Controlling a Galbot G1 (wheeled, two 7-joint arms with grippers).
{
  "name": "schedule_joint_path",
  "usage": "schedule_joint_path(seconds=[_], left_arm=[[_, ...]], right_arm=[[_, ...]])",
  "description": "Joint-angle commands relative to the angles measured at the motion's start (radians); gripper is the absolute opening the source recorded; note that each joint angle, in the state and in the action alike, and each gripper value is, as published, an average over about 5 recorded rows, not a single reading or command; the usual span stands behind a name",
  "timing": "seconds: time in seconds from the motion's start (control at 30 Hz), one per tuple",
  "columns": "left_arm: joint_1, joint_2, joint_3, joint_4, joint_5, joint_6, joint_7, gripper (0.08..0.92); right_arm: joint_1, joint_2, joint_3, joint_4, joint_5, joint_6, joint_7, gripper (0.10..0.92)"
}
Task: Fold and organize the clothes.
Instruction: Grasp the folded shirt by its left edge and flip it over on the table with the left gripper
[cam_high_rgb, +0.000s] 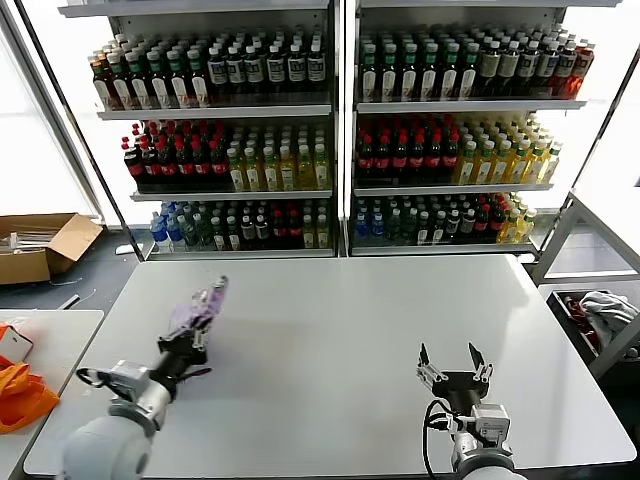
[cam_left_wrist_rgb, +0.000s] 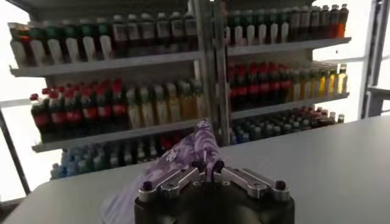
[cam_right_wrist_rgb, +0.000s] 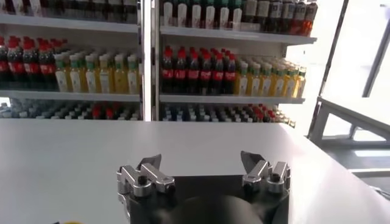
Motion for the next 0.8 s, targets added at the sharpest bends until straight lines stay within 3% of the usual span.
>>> schedule_joint_path(seconds=[0.03, 0.2, 0.5, 0.8], left_arm=[[-0.296, -0.393, 0.673, 0.369, 0.162, 0.01, -0.061, 0.114], [-0.361, -0.432, 0.682, 0.463, 0.163, 0.0, -0.062, 0.114], [-0.397, -0.417, 0.663, 0.408, -0.001, -0.053, -0.096, 0.132], [-0.406, -0.349, 0.615, 0.33, -0.131, -0.085, -0.106, 0.387]], right_arm=[[-0.093, 0.064, 0.009, 0.019, -0.137, 0.0, -0.001, 0.823], [-0.108, 0.052, 0.025, 0.028, -0.145, 0.002, -0.005, 0.823], [-0.073, 0.047, 0.017, -0.007, -0.141, -0.009, -0.019, 0.823], [-0.008, 0.054, -0.012, -0.066, -0.04, -0.03, -0.022, 0.823]])
